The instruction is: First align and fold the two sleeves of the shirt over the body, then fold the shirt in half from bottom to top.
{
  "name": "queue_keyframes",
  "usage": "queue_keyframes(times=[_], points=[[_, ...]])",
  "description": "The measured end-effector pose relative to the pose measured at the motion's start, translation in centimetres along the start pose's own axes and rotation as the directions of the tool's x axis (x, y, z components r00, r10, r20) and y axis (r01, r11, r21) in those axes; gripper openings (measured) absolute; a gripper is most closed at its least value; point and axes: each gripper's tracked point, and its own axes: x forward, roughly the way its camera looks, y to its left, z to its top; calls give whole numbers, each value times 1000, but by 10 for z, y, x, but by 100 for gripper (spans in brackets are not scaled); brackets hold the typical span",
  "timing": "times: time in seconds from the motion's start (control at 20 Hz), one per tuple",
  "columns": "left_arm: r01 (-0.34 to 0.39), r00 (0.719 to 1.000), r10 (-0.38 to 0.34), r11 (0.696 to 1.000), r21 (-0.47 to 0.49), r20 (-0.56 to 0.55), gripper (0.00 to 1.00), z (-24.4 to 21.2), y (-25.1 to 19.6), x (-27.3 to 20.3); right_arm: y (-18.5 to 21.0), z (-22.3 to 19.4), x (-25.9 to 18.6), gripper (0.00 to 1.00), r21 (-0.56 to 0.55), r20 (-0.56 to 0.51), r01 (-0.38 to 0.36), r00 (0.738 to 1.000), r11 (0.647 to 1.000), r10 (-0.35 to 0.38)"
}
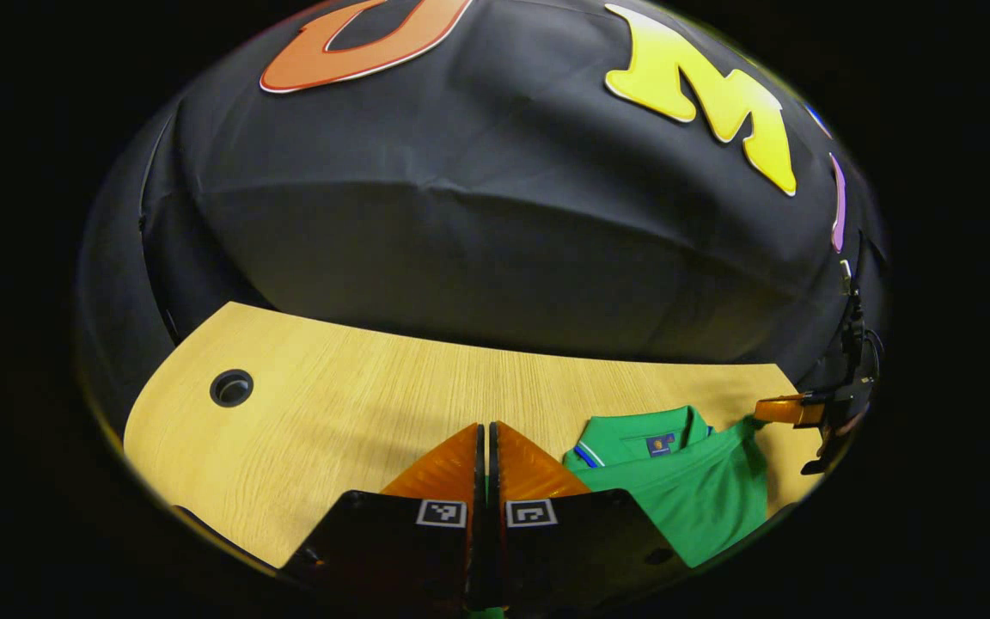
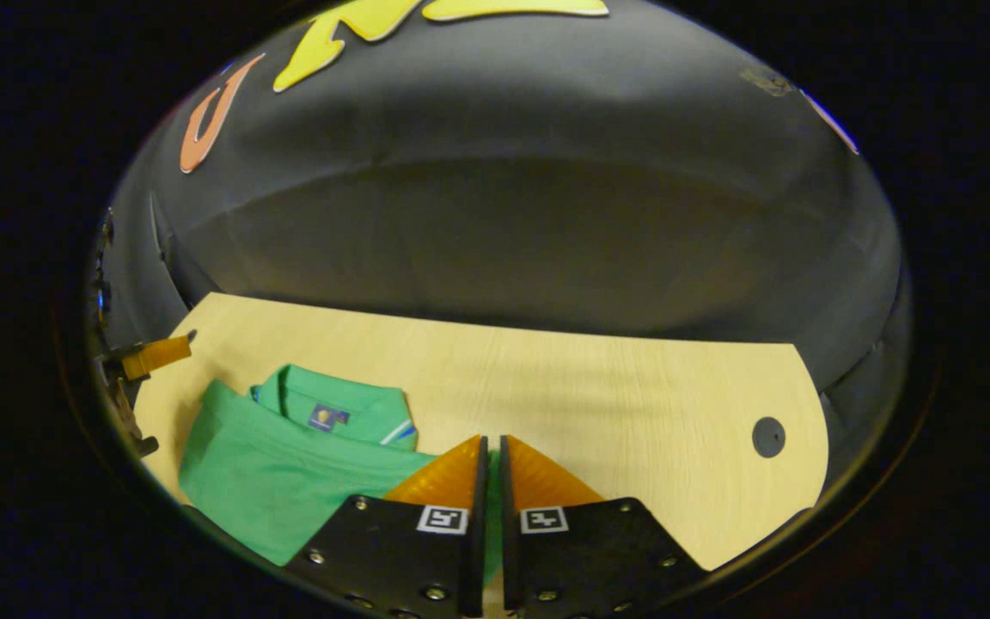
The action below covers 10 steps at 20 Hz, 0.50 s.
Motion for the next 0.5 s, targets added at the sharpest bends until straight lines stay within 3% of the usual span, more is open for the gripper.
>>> queue_keyframes(times=[0.05,0.1,0.15,0.2,0.25,0.3,0.35,0.4,0.5], points=[[-8,1000,9,1000,9,-18,3,-6,1,1,-3,-2,-1,22,0,-3,9,1000,1000,-9],[-27,999,28,999,25,-45,3,-12,4,1,-7,-2,-3,23,5,2,20,1000,1000,-20],[-33,997,35,999,29,-69,4,-18,4,-2,-8,-3,-7,37,17,12,26,1000,1000,-26],[-31,996,32,999,21,-84,10,-19,2,-5,-8,-1,-10,50,28,18,28,999,999,-29],[-33,995,33,999,9,-91,0,-20,1,-10,-9,0,-18,64,34,26,33,999,999,-34],[-39,995,39,999,-1,-89,24,-17,1,-15,-9,-1,-24,74,36,30,41,999,999,-42],[-41,996,40,999,-13,-83,29,-14,1,-21,-9,-2,-32,84,37,35,51,998,998,-52],[-35,997,33,999,-24,-76,53,-9,-2,-27,-7,-2,-42,84,36,42,58,997,998,-59],[-40,998,38,998,-39,-52,84,4,-2,-47,-2,-2,-60,84,24,60,72,995,997,-73]])
